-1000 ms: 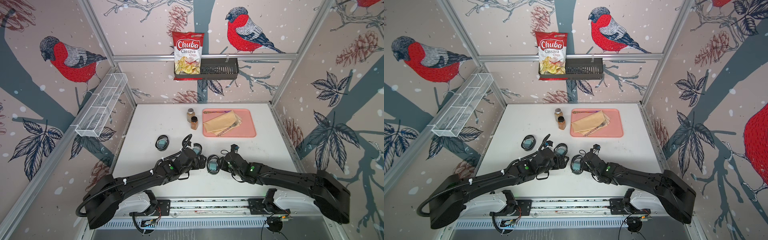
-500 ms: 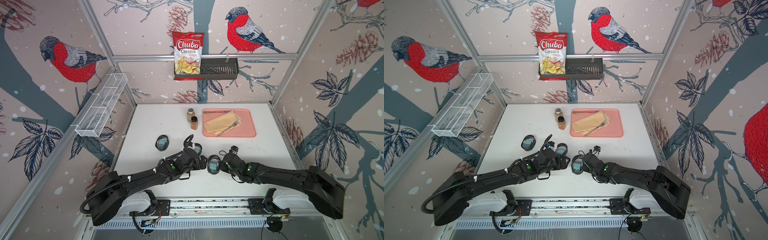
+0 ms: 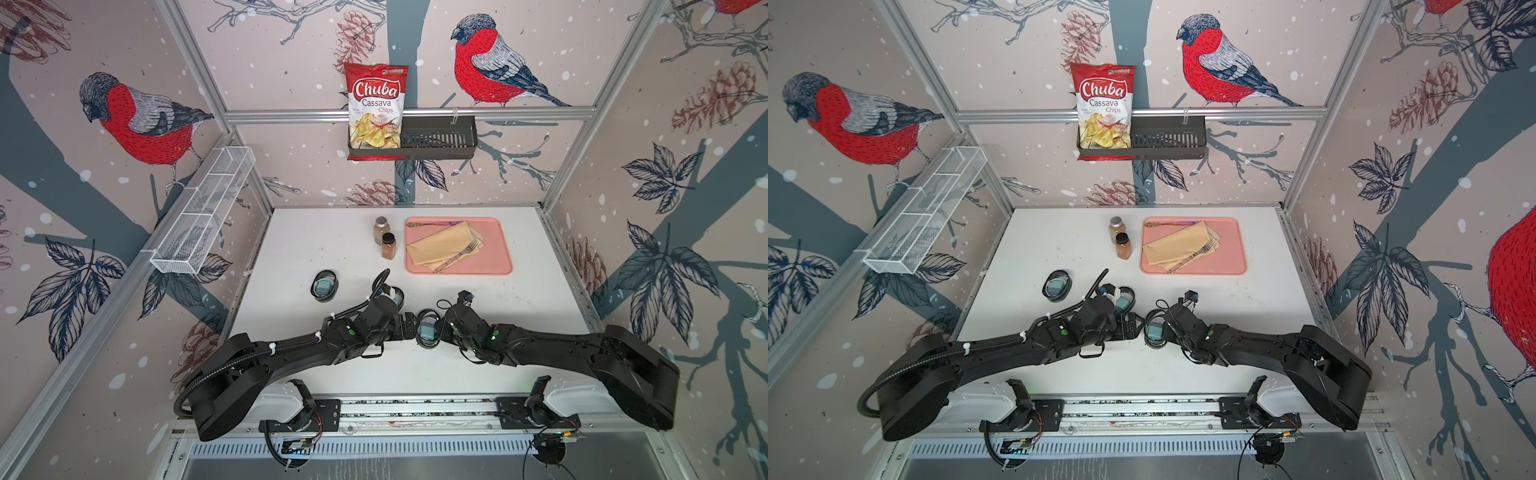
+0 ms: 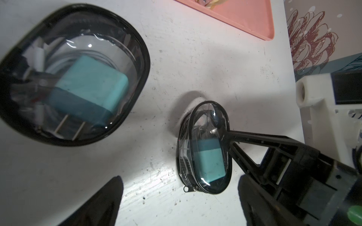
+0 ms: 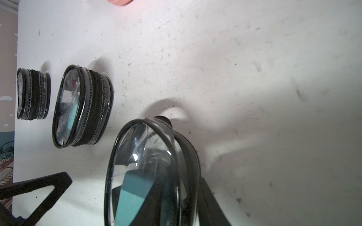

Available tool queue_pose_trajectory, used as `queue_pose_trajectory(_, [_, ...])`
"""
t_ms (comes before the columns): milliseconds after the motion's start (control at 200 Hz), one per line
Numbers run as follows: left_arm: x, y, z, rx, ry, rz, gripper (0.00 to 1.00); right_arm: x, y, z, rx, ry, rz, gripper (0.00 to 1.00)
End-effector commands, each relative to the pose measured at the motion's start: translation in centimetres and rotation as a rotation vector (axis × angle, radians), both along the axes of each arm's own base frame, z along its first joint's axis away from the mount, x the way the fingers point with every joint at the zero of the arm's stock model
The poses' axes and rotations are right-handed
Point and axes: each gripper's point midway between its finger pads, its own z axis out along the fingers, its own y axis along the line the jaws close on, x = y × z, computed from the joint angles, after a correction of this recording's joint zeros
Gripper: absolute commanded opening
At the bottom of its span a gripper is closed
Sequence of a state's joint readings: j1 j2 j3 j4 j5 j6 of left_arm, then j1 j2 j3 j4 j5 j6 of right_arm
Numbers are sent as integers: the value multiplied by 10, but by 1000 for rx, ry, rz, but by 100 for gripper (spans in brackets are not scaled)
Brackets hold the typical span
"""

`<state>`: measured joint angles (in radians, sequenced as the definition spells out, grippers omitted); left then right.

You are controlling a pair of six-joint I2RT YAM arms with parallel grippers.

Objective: Pack away charging kits
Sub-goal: Close the storage bag at the center of the board.

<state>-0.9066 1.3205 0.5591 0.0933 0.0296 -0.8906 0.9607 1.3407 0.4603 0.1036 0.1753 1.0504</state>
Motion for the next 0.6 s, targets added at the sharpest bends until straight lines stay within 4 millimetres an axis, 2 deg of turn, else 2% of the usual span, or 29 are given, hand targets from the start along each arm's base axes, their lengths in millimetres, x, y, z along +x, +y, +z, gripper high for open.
queue_pose_trajectory(0, [2, -11, 2, -41, 2, -22, 95, -4, -4, -8, -3, 23, 7, 21])
queue_pose_trajectory(105, [2, -15, -3, -41, 15, -32, 93, -8, -11, -14, -2, 29, 2, 14])
queue_pose_trajectory(260, [4, -22, -8, -49, 29, -46, 92, -13, -16, -19, 11, 31, 4, 11])
queue_pose_trajectory(595, [12, -40, -13, -117, 81, -91, 86, -17, -15, -20, 38, 20, 22, 4])
